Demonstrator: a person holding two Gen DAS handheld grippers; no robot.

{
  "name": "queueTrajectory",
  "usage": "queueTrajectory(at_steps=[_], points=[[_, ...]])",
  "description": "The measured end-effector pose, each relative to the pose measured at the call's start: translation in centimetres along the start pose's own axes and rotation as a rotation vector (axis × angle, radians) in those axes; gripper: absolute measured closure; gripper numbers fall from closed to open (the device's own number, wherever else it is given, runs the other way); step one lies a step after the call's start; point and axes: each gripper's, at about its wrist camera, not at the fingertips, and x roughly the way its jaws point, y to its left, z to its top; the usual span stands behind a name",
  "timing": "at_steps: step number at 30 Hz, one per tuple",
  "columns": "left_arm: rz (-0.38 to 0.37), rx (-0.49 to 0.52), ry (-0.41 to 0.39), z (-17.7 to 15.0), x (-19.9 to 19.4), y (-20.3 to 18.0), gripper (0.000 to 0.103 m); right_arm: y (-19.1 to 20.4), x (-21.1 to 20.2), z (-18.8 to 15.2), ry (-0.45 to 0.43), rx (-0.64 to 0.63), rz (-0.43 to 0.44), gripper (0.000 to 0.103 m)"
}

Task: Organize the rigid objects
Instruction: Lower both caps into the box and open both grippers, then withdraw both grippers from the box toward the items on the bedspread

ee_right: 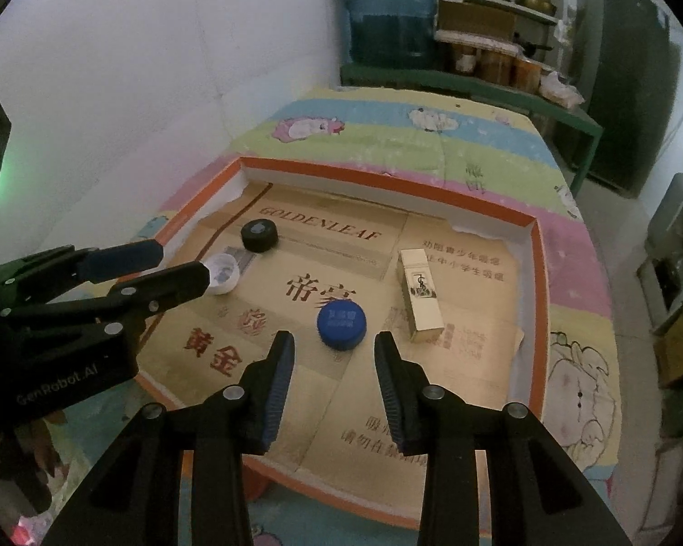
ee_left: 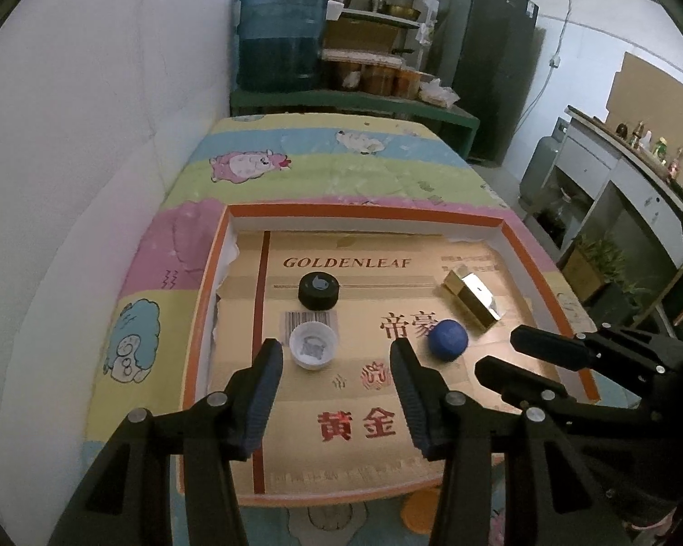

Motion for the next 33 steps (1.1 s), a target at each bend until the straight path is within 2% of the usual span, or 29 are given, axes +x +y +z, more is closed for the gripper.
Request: queueTrajectory(at_steps=[22,24,26,33], points=[[-0.029,-0.008,-0.094,-2.4,-8.6,-0.6,0.054,4.0,-7.9,-2.4,-0.077,-0.028,-0.034,0.065],[-0.030,-0.009,-0.101,-2.7,-9.3,-0.5,0.054,4.4,-8.7,-2.8,-0.083,-0.029,-0.034,0.062],[-0.030,-0.009,-0.109,-3.2,-10.1,-0.5,0.054,4.8,-9.5,-3.3,-0.090,-0.030,-0.040,0.053],[-0.039,-0.009,-0.133,-5.0,-12.6,-0.4,0.054,5.6,-12.0,-5.2,-0.102,-0.017,-0.055,0.052]])
